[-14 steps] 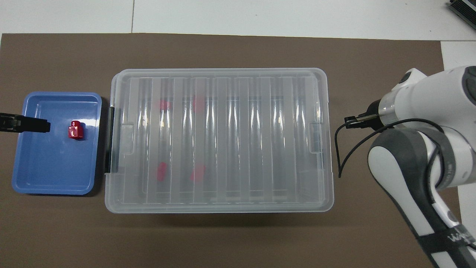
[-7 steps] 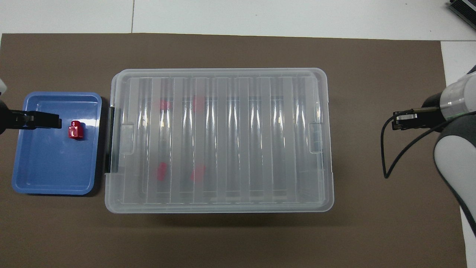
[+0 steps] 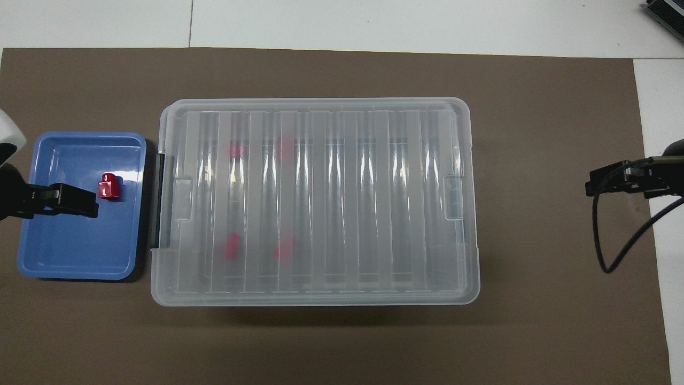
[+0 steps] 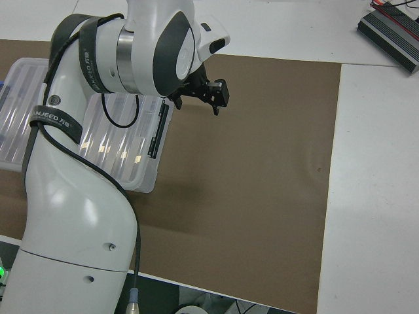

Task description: Place red block in blue tray from box

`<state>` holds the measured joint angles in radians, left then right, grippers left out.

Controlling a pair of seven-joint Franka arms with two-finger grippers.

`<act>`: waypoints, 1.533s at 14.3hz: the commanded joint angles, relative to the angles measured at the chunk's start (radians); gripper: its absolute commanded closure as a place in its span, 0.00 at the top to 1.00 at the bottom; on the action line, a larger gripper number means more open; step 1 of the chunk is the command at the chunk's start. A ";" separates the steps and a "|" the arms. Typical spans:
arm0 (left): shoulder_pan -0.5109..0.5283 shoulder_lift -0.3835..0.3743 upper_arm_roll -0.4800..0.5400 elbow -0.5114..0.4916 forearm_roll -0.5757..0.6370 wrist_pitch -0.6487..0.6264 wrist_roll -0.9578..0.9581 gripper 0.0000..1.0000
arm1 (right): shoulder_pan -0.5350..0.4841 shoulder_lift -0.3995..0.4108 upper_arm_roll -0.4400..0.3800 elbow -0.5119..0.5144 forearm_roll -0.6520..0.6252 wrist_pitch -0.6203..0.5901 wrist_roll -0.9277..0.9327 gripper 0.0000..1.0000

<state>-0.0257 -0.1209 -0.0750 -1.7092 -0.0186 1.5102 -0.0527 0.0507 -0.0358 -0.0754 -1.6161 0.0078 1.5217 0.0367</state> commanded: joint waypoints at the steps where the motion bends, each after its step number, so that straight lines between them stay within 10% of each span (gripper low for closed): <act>1: -0.163 0.055 0.156 0.048 -0.007 -0.039 -0.029 1.00 | -0.014 0.005 0.005 0.045 -0.012 -0.048 0.020 1.00; 22: -0.120 0.015 0.141 0.025 -0.007 -0.038 -0.001 1.00 | 0.026 -0.001 -0.018 0.033 -0.011 0.003 0.039 1.00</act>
<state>-0.1502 -0.0912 0.0651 -1.6806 -0.0186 1.4907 -0.0669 0.0737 -0.0354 -0.0996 -1.5851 0.0087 1.5030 0.0745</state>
